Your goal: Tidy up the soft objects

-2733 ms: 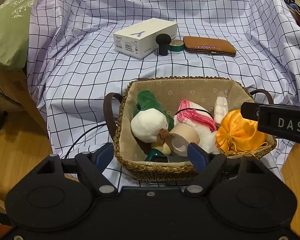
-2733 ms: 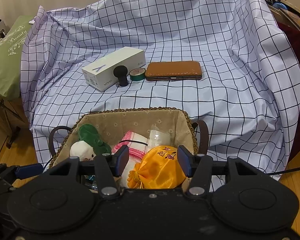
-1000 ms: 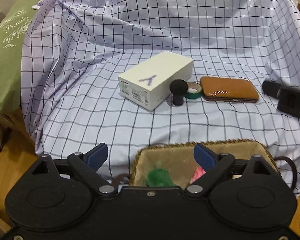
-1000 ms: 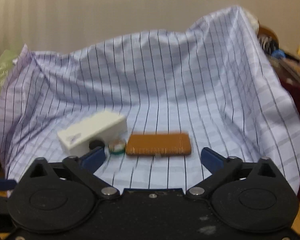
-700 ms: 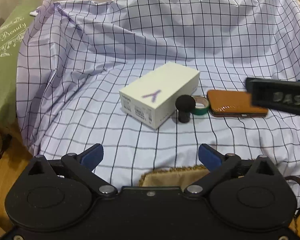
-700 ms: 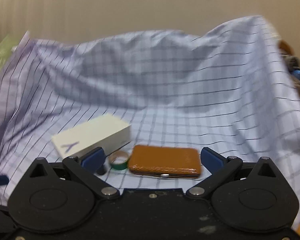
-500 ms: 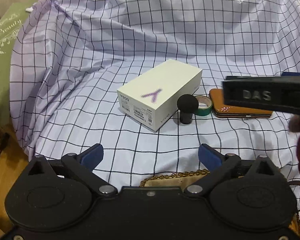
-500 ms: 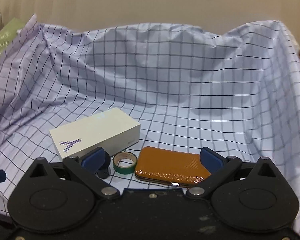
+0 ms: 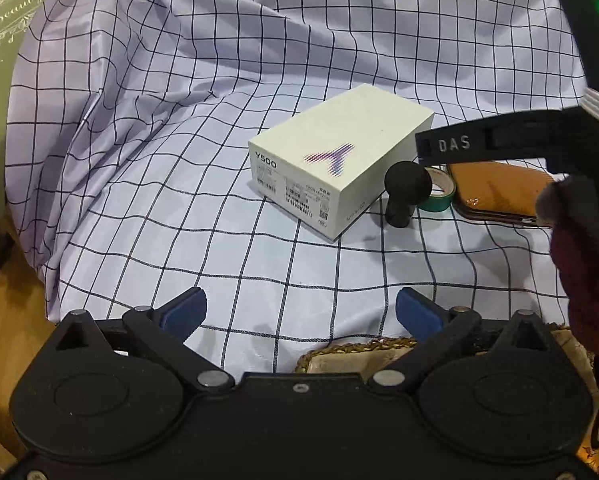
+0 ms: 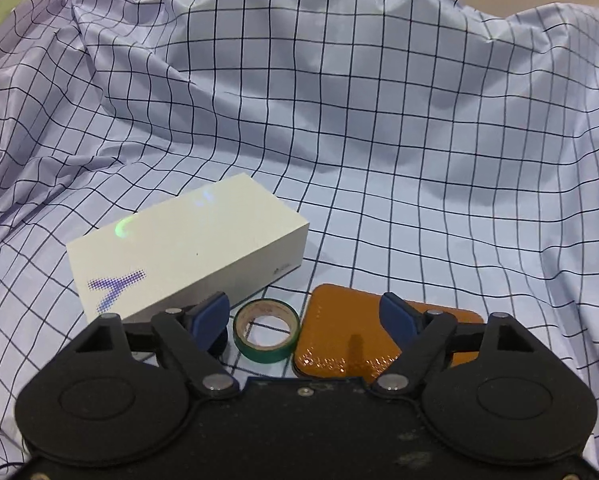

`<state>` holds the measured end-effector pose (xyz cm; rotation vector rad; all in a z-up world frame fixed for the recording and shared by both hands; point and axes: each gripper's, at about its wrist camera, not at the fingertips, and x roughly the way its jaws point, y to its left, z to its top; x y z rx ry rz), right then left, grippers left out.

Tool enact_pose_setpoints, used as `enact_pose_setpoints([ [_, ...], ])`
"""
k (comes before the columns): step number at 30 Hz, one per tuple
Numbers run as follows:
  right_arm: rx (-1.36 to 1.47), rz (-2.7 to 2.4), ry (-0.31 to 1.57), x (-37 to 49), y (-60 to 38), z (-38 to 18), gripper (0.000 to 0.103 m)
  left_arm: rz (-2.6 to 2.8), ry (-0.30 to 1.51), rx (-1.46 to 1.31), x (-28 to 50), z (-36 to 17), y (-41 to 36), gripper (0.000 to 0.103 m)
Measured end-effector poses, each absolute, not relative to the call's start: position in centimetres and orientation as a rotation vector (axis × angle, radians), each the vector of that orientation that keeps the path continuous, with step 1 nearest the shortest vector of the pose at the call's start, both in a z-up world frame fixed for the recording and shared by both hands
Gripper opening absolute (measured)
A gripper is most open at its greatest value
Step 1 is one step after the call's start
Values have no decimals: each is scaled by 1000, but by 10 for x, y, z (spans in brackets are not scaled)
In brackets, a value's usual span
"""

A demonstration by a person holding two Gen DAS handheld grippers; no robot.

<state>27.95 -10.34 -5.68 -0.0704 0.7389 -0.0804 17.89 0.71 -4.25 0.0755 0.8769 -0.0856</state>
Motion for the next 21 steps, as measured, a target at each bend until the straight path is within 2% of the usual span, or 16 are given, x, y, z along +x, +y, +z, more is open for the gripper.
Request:
enact_pose_setpoints([
  [18,-127,33,754,246,-93,-52,78,-94,896,77,176,-43,5,99],
  [21,-109,32,753,248,-98,-50,73,-96,899,75,175,-43,4,99],
])
